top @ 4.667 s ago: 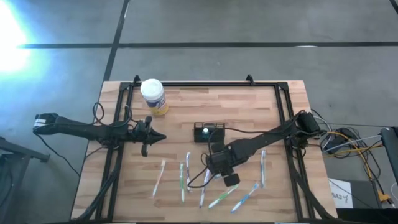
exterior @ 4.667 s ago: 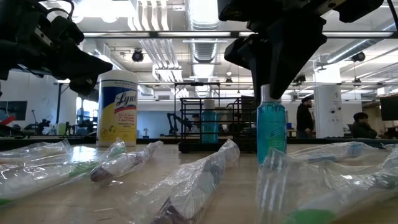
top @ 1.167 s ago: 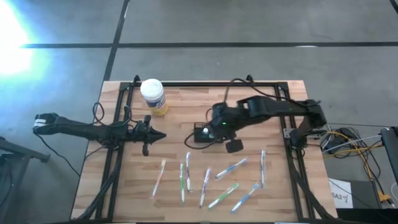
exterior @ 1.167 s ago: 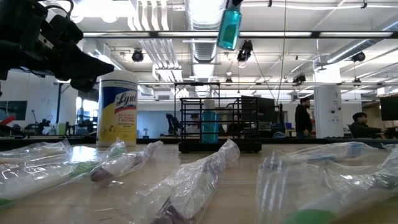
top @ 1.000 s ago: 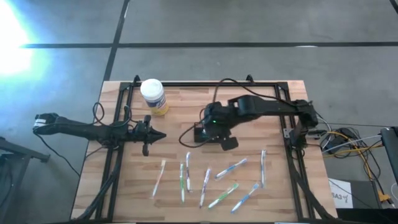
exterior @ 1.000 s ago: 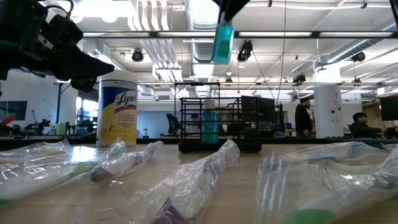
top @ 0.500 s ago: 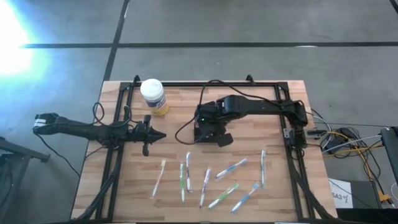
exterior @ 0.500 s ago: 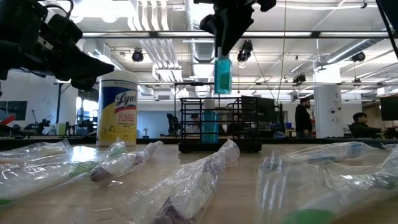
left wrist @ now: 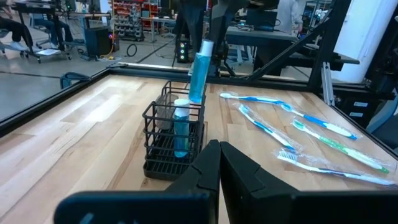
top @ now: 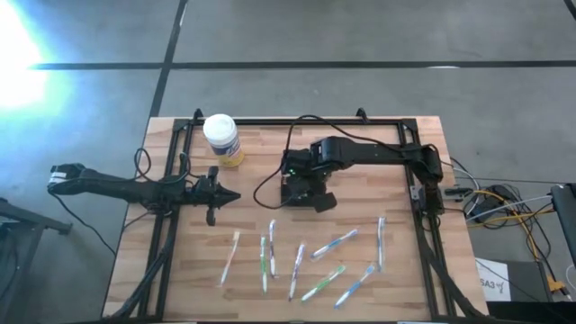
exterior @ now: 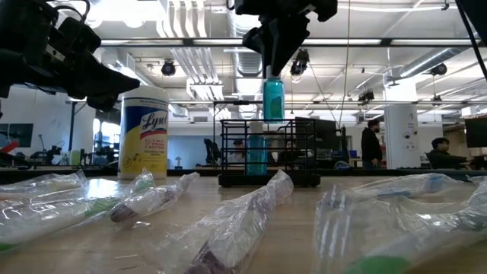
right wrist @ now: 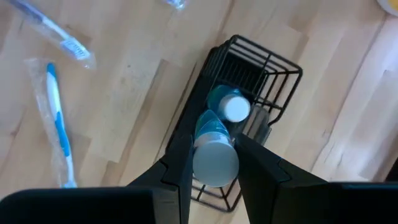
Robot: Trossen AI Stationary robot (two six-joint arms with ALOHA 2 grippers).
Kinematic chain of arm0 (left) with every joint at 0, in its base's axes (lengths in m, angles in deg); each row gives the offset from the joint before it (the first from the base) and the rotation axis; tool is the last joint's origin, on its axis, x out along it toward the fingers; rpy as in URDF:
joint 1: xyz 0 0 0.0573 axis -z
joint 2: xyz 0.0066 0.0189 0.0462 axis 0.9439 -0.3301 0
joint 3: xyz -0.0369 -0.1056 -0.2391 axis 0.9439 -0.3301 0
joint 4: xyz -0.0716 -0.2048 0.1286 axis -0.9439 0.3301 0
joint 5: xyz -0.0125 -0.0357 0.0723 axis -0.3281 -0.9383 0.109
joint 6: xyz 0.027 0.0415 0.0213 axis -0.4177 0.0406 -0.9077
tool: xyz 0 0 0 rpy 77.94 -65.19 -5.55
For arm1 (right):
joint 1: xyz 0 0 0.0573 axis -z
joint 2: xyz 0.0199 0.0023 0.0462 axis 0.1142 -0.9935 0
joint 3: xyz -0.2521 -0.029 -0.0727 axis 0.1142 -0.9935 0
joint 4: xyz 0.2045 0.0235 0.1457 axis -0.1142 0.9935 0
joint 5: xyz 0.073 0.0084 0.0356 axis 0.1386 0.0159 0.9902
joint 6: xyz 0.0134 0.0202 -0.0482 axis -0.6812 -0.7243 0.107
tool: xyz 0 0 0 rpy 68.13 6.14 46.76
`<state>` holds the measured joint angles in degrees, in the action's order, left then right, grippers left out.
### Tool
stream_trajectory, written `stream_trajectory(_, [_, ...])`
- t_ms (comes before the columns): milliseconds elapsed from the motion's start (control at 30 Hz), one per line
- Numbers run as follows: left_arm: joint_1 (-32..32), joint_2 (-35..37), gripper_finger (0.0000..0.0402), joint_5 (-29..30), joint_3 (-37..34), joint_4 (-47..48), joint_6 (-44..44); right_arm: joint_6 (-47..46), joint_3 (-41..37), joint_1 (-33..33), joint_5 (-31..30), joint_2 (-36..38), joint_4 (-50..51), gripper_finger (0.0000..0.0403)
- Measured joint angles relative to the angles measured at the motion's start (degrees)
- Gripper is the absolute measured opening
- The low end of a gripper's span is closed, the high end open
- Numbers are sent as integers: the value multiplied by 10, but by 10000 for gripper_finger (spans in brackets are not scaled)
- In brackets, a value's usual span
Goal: Pick & Place toothbrushing station
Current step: Put the mouthwash into the black mesh organizer
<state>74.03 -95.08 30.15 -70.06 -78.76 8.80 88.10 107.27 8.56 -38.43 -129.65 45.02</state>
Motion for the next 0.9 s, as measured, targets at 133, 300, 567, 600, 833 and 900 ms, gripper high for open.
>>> stream_trajectory(133, [0,0,10,0,0,0,1,-4,-13,2,0,-9,-5,90])
stream_trajectory(300, [0,0,10,0,0,0,1,-6,-41,8,2,-9,-20,90])
stream_trajectory(567, [0,0,10,0,0,0,1,5,-75,14,8,-8,-51,90])
stream_trajectory(600, [0,0,10,0,0,0,1,5,-81,15,8,-8,-56,90])
stream_trajectory(833, [0,0,10,0,0,0,2,3,-111,22,29,-8,-92,90])
stream_trajectory(900, [0,0,10,0,0,0,2,2,-119,23,30,-8,-96,90])
